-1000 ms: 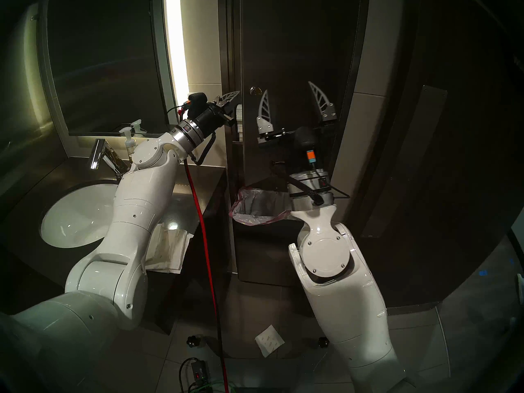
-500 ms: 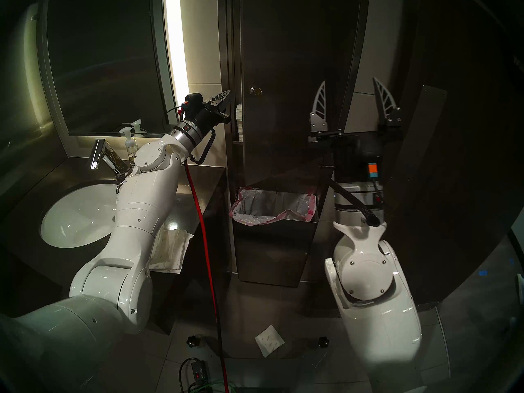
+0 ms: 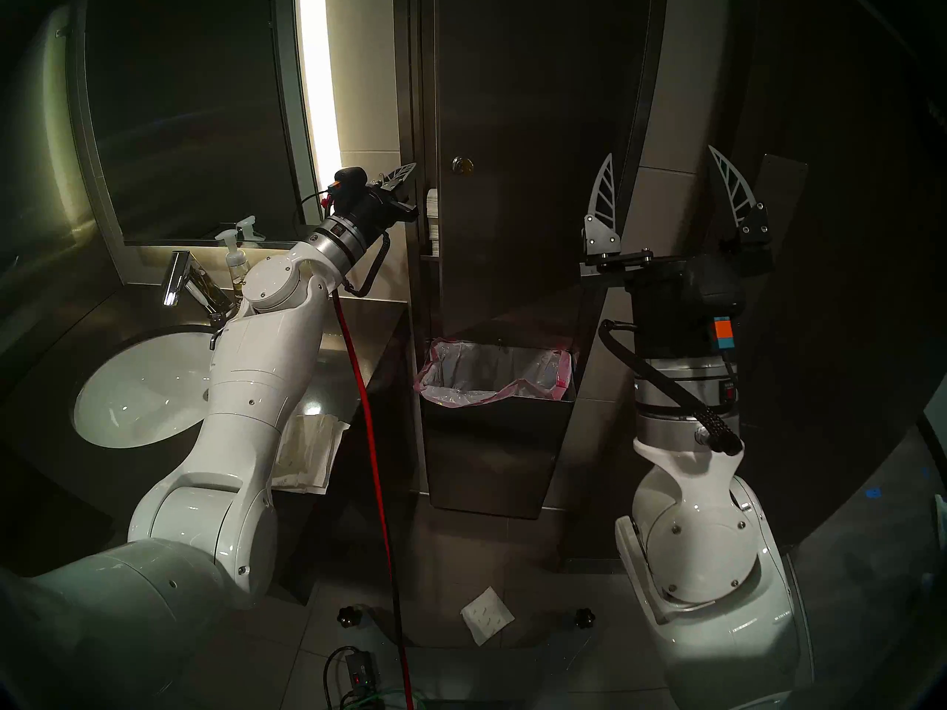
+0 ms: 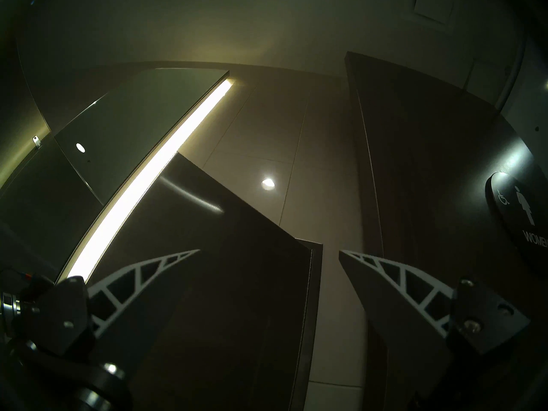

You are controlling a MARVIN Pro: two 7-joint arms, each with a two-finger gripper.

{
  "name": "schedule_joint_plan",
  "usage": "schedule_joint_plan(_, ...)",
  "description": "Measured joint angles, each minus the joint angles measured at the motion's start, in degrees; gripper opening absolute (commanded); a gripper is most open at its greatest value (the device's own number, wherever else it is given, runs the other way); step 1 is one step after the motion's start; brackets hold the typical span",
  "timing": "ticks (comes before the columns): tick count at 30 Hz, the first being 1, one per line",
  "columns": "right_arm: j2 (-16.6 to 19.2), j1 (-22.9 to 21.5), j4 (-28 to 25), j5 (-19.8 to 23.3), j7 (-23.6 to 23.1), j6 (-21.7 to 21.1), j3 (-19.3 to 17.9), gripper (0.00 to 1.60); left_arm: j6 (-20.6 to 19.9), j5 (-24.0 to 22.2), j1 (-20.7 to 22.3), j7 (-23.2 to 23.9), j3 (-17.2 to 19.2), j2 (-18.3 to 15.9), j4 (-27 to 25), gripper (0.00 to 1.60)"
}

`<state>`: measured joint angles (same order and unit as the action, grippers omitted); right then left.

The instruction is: Twist key and open towel dispenser

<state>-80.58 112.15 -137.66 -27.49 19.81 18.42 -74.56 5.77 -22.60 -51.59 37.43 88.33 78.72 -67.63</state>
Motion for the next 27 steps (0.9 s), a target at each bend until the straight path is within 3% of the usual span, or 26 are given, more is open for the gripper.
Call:
schedule_joint_plan(6,0.6,2.5,-0.9,-0.3,-0.2,-1.3,0.2,1.60,-2.1,-1.4,-2.0,2.5,0.4,-0.9,-3.2,0.00)
schedule_joint_plan(12,1.0,3.8,-1.3,-0.4,-0.3,-2.1,0.3,1.60,-6.8,-5.3,-3.9,8.8,-0.4,-2.3,-8.2,0.00)
schedule_joint_plan(21,1.3,4.6,-1.4,-0.5,-0.3,-2.5,0.3,1.60,-15.1,-12.9,-5.7,17.9,-2.7,-5.7,-14.0,0.00)
schedule_joint_plan(27,1.4,4.7,-1.4,-0.6,-0.3,-2.7,0.3,1.60,-22.9,-19.1,-5.9,25.2,-4.2,-9.8,-16.0,0.00)
